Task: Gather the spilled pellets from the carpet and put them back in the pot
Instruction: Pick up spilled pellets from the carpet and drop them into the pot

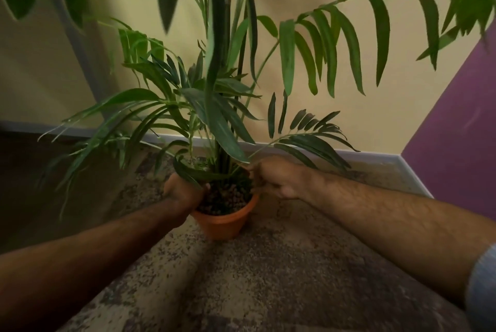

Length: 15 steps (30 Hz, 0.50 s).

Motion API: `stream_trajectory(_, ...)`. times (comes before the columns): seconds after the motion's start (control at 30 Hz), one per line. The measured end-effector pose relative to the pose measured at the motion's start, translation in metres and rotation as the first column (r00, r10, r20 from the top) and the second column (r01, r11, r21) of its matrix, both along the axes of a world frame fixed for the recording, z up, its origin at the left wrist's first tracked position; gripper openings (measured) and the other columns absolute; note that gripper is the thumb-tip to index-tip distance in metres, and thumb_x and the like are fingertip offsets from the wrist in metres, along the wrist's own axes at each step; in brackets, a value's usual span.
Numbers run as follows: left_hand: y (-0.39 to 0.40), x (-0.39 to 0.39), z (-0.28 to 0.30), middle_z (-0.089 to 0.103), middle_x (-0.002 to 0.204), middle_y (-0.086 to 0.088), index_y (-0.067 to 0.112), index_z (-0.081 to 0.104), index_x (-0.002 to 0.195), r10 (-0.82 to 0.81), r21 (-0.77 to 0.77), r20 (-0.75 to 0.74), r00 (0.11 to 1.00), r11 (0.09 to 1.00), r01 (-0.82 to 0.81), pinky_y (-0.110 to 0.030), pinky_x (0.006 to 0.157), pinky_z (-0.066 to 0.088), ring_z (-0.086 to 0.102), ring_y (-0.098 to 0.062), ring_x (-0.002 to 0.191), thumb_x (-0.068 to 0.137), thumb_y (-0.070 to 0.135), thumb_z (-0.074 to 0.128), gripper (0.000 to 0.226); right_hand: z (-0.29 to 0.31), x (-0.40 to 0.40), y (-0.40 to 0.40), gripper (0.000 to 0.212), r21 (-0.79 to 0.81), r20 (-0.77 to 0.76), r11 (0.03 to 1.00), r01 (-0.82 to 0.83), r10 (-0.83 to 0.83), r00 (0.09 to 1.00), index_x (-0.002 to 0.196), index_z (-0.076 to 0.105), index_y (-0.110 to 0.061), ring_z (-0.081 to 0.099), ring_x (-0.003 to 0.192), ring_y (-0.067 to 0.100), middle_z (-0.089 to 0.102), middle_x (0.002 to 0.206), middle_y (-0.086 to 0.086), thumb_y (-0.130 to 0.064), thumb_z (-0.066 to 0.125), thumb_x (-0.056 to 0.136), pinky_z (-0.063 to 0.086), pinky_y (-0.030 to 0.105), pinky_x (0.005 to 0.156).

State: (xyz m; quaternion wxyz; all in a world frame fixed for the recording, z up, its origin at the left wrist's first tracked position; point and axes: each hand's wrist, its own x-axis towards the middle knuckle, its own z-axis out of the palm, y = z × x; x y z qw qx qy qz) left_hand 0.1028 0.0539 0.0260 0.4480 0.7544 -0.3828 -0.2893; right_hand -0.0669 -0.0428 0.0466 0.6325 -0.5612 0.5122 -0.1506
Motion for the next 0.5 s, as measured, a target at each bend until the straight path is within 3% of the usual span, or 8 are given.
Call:
stream_trajectory(0.07,-0.001,0.001,-0.003,0.067,0.112,-0.01,0.019,0.067,0.102,-0.013,-0.045,-0.06,0.998,0.999,0.01,-0.048,0.091,0.054,0.061,-0.028,0.108,0.075,0.002,0.069,0.032,-0.003,-0.011,-0.003,0.028,-0.023,-0.008,1.0,-0.01,0.01,1.0,0.077,0.067,-0.015,0.058,0.069,0.016,0.062,0.07,0.001,-0.003,0.045,0.088,0.055,0.032,0.069)
stream_trajectory(0.13,-0.001,0.001,-0.004,0.07,0.107,-0.009,0.023,0.068,0.09,0.006,-0.064,-0.05,0.999,0.998,-0.009,-0.051,0.089,0.054,0.063,-0.029,0.104,0.075,0.014,0.071,0.017,0.0,-0.026,-0.004,0.028,-0.049,-0.057,0.999,-0.017,0.014,0.998,0.082,0.065,-0.016,0.062,0.068,0.016,0.065,0.074,0.003,-0.008,0.041,0.093,0.057,0.031,0.067)
stream_trajectory(0.23,0.0,-0.007,-0.008,0.069,0.112,-0.004,0.024,0.068,0.103,0.034,-0.078,-0.049,0.998,0.996,-0.038,-0.049,0.09,0.054,0.063,-0.025,0.106,0.078,0.037,0.069,0.029,0.0,-0.057,-0.011,0.027,-0.097,-0.145,0.995,0.004,-0.018,0.989,0.097,0.063,-0.014,0.063,0.079,0.019,0.065,0.089,0.006,-0.009,0.037,0.096,0.059,0.034,0.073)
stream_trajectory(0.3,-0.002,-0.02,-0.013,0.068,0.115,-0.004,0.024,0.065,0.112,0.021,-0.053,-0.074,0.997,0.998,-0.025,-0.047,0.092,0.053,0.062,-0.024,0.107,0.082,0.039,0.066,0.034,0.002,-0.084,-0.014,0.027,-0.099,-0.157,0.995,0.02,-0.035,0.987,0.101,0.062,-0.012,0.061,0.079,0.019,0.063,0.093,0.008,-0.005,0.036,0.095,0.059,0.033,0.071)
stream_trajectory(0.4,-0.002,-0.047,-0.021,0.073,0.098,-0.005,0.022,0.073,0.09,0.002,0.002,0.058,0.998,1.0,-0.002,-0.043,0.084,0.056,0.067,-0.024,0.092,0.085,0.029,0.063,0.014,0.005,-0.132,-0.018,0.025,-0.081,-0.16,0.995,0.052,-0.065,0.985,0.102,0.061,-0.009,0.061,0.076,0.019,0.062,0.094,0.011,-0.002,0.039,0.094,0.057,0.031,0.069)
stream_trajectory(0.5,0.005,-0.075,-0.024,0.072,0.081,0.005,0.025,0.071,0.076,-0.164,0.003,0.203,0.965,0.986,0.167,-0.024,0.065,0.055,0.064,0.0,0.069,0.086,0.022,0.063,0.014,0.005,-0.186,-0.02,0.024,-0.121,-0.163,0.979,0.164,-0.183,0.97,0.102,0.062,-0.007,0.062,0.072,0.018,0.063,0.089,0.01,-0.001,0.04,0.094,0.057,0.029,0.064)
